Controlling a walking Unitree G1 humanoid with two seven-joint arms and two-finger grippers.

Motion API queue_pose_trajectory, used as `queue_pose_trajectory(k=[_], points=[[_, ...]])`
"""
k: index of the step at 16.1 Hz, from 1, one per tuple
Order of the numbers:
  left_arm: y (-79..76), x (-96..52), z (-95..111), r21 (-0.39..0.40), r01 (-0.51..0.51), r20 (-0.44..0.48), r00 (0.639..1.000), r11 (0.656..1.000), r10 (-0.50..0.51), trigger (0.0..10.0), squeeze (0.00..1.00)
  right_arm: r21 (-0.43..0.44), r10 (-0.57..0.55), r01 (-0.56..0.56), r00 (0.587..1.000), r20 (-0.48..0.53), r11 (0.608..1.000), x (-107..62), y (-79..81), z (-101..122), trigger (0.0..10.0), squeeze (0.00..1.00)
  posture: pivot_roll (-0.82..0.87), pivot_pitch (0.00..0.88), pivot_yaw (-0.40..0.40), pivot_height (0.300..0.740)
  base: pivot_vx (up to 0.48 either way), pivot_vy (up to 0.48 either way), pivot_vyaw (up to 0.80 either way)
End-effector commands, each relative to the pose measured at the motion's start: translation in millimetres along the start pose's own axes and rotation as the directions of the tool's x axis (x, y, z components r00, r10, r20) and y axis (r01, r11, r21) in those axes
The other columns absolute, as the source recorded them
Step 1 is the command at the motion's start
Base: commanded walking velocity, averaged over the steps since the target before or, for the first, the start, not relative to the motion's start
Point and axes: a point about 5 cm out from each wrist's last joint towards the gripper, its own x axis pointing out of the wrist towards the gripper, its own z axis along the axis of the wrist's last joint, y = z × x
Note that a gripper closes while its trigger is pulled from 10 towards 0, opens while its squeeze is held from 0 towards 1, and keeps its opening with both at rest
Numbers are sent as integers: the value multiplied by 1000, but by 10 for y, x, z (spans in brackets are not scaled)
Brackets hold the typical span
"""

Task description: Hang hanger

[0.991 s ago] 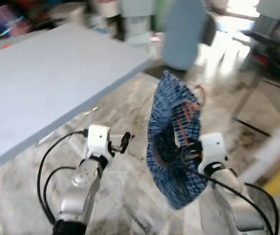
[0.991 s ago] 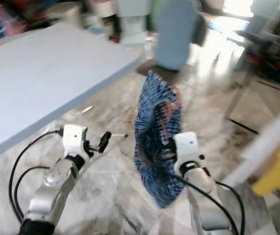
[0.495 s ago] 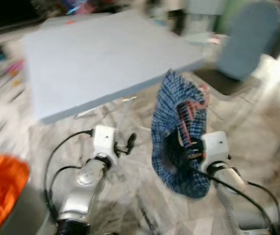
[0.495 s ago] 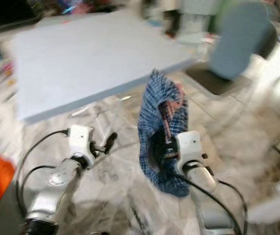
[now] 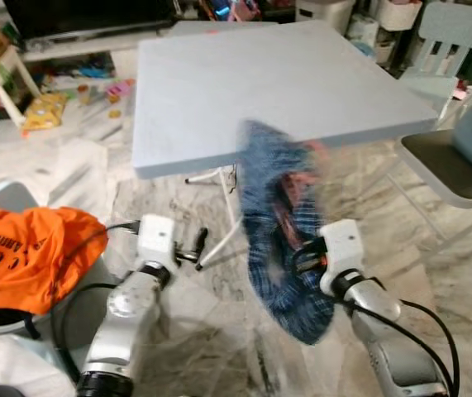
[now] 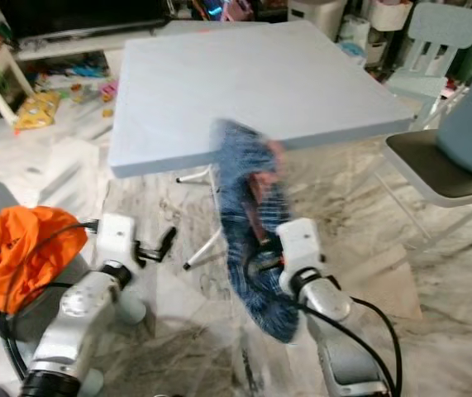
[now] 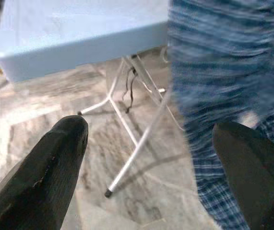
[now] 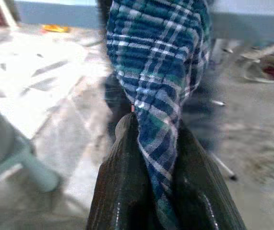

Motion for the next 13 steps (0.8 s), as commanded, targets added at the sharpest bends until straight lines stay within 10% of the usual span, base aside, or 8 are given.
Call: queue_pose_trajectory(k=[1, 13], points=[[-101, 41, 47, 15, 61, 26, 998, 998, -62, 10000, 0, -7, 9, -9, 1000, 18, 1000, -64, -98, 108, 10000, 0, -205, 93, 29, 740, 0, 0, 0], [-339, 287, 350, -84, 335, 197, 929, 939, -314, 10000, 0, -9, 292, -292, 956, -20, 956, -318, -82, 383, 10000, 0, -223, 84, 69, 740, 0, 0, 0]])
